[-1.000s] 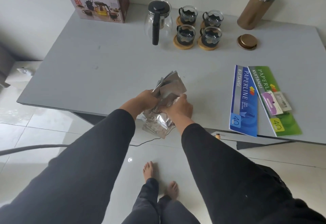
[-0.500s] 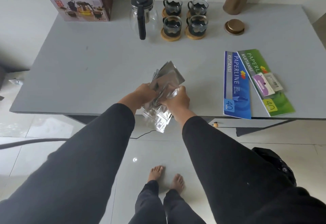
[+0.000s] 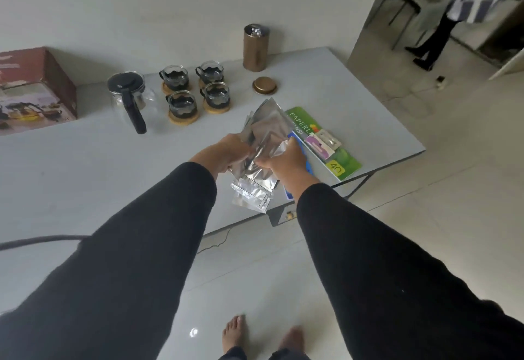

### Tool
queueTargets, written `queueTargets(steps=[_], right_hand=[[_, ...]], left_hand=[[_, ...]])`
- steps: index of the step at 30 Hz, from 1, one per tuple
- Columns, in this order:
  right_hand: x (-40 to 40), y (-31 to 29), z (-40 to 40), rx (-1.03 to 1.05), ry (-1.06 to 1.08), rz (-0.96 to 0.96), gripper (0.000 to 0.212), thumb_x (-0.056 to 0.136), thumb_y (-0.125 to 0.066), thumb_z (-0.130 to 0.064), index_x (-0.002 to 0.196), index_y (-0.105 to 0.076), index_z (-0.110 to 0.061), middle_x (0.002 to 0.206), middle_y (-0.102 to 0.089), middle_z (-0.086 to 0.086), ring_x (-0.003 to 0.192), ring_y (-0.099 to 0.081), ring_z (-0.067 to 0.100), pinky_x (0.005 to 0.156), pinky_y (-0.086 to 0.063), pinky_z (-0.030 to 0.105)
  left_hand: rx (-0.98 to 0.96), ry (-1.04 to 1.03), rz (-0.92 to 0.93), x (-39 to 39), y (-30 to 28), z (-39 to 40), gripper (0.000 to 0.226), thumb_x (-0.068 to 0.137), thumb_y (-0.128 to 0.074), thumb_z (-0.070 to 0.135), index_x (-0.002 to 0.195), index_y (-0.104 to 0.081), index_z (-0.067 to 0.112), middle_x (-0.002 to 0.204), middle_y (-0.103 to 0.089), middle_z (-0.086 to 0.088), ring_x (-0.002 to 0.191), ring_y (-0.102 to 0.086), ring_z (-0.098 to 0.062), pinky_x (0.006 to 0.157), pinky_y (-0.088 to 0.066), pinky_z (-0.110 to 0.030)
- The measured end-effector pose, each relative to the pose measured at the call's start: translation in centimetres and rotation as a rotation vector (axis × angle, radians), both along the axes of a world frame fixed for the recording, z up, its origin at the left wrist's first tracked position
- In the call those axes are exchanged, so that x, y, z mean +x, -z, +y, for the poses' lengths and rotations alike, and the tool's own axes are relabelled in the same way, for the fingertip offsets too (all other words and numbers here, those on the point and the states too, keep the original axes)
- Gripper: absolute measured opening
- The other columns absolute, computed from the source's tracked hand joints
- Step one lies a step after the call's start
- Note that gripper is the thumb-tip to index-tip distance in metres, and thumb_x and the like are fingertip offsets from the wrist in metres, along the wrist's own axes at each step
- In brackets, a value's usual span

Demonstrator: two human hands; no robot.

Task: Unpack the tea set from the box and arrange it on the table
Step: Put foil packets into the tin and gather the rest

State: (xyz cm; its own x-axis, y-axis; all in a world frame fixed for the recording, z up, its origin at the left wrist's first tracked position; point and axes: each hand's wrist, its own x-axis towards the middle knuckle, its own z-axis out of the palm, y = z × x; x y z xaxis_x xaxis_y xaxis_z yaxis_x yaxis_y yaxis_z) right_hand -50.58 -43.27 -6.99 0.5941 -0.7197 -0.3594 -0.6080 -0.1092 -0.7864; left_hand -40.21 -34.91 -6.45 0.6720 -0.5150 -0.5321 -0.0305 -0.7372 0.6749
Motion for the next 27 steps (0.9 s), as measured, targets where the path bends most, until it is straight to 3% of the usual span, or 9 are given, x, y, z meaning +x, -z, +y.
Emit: queueTargets(steps=[4,8,11,15,17,19,23,25,27], right_hand=[[-4.6,-2.4,-5.3,-0.040,0.126,-0.018,0.092,0.072,-0.083,-0.024,0.144,-0.028,-0.011,0.146,-0.042,0.008,0.134,-0.040,0.024,0.104,-0.037,0.029],[-11.5,-3.1,-11.1,-0.072,0.269,0.010,0.085,0.072,-0.083,-0.025,0.141,-0.034,-0.013,0.141,-0.047,0.006,0.128,-0.047,0.021,0.088,-0.038,0.021],[-17.5,-2.0,-15.3,-0.063,0.357,0.034,0.087,0.072,-0.083,-0.023,0.142,-0.033,-0.013,0.143,-0.045,0.006,0.129,-0.046,0.021,0.088,-0.037,0.021],[-24.2,1.1,-20.7,-0.051,0.401,0.091,0.087,0.071,-0.083,-0.021,0.142,-0.034,-0.012,0.142,-0.046,0.006,0.129,-0.046,0.023,0.098,-0.039,0.027],[-27.0,3.1,-23.1,-0.039,0.422,0.109,0.088,0.071,-0.083,-0.020,0.143,-0.033,-0.012,0.143,-0.046,0.007,0.130,-0.045,0.023,0.099,-0.038,0.027],[-29.2,5.3,-25.0,-0.011,0.451,0.120,0.087,0.073,-0.081,-0.019,0.144,-0.032,-0.012,0.144,-0.044,0.006,0.131,-0.043,0.022,0.102,-0.036,0.026],[-32.1,10.4,-27.9,0.063,0.486,0.148,0.078,0.078,-0.077,-0.018,0.143,-0.035,-0.012,0.145,-0.043,0.003,0.130,-0.043,0.018,0.094,-0.035,0.019],[-32.9,13.1,-29.3,0.097,0.507,0.154,0.069,0.080,-0.074,-0.016,0.139,-0.039,-0.012,0.138,-0.048,0.002,0.119,-0.048,0.013,0.083,-0.033,0.014],[-33.5,16.4,-30.7,0.112,0.536,0.166,0.065,0.081,-0.073,-0.017,0.137,-0.041,-0.012,0.131,-0.052,0.002,0.117,-0.049,0.014,0.082,-0.032,0.015]], left_hand=[[-0.061,0.164,-0.040,-2.9,-1.6,-6.9,0.023,0.091,-0.056,0.011,0.111,-0.053,-0.001,0.075,-0.047,-0.006,0.055,-0.039,-0.014,0.047,-0.032,-0.024],[-0.163,0.318,-0.008,-8.9,-1.2,-14.6,0.020,0.093,-0.054,0.010,0.108,-0.058,-0.003,0.075,-0.053,-0.007,0.057,-0.044,-0.015,0.053,-0.038,-0.026],[-0.205,0.395,0.056,-14.6,0.5,-19.7,0.013,0.094,-0.054,0.013,0.100,-0.059,0.002,0.080,-0.057,-0.010,0.070,-0.051,-0.022,0.063,-0.042,-0.029],[-0.186,0.400,0.155,-21.6,3.9,-25.4,0.011,0.094,-0.055,0.012,0.096,-0.059,0.002,0.073,-0.052,-0.006,0.070,-0.048,-0.021,0.058,-0.043,-0.030],[-0.167,0.414,0.165,-24.7,5.9,-27.7,0.029,0.096,-0.055,0.018,0.117,-0.055,-0.003,0.079,-0.052,-0.007,0.080,-0.052,-0.023,0.078,-0.051,-0.043],[-0.151,0.428,0.186,-27.2,8.0,-29.6,0.037,0.097,-0.055,0.023,0.125,-0.051,-0.001,0.085,-0.056,-0.008,0.095,-0.056,-0.023,0.095,-0.046,-0.043],[-0.106,0.402,0.224,-30.0,13.4,-32.7,0.031,0.096,-0.054,0.018,0.124,-0.055,0.004,0.079,-0.056,-0.001,0.078,-0.055,-0.015,0.075,-0.046,-0.027],[-0.073,0.396,0.223,-30.7,16.2,-33.9,0.020,0.094,-0.057,0.016,0.112,-0.061,0.008,0.078,-0.058,-0.001,0.081,-0.056,-0.019,0.075,-0.046,-0.029],[-0.044,0.399,0.216,-31.1,19.2,-35.1,0.007,0.092,-0.059,0.016,0.098,-0.061,0.012,0.085,-0.061,-0.005,0.087,-0.057,-0.022,0.083,-0.048,-0.035]])
